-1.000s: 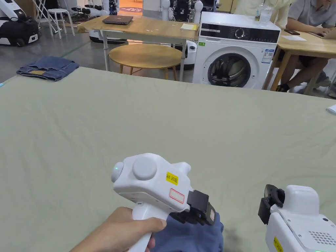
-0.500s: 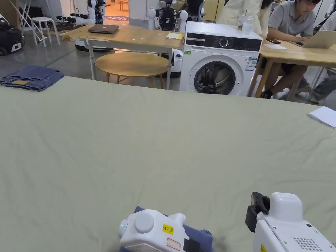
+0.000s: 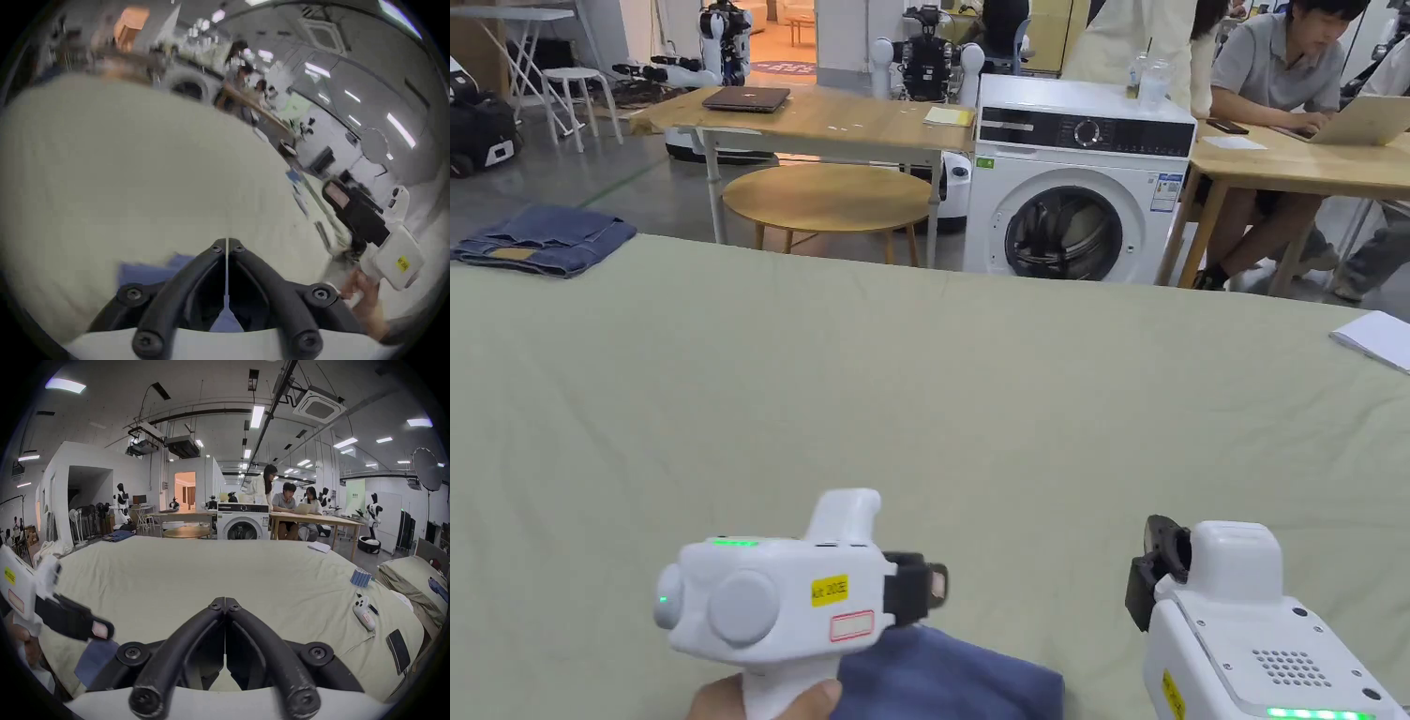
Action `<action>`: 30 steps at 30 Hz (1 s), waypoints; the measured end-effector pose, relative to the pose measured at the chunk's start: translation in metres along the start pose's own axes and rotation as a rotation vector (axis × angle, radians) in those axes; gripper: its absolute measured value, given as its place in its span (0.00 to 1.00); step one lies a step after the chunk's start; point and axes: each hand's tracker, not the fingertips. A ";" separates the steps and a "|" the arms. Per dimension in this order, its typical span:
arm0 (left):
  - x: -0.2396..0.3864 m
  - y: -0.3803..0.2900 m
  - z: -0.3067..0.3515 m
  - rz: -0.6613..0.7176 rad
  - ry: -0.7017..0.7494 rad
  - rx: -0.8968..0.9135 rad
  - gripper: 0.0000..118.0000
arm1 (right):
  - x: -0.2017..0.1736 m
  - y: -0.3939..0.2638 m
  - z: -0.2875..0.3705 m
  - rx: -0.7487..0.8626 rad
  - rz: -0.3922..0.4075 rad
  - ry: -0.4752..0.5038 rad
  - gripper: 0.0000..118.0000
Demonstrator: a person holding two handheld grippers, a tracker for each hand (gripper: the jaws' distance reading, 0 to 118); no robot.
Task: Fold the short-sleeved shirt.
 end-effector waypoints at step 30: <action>-0.039 -0.044 0.084 -0.130 0.416 0.356 0.00 | -0.048 -0.070 0.018 -0.341 0.060 0.207 0.00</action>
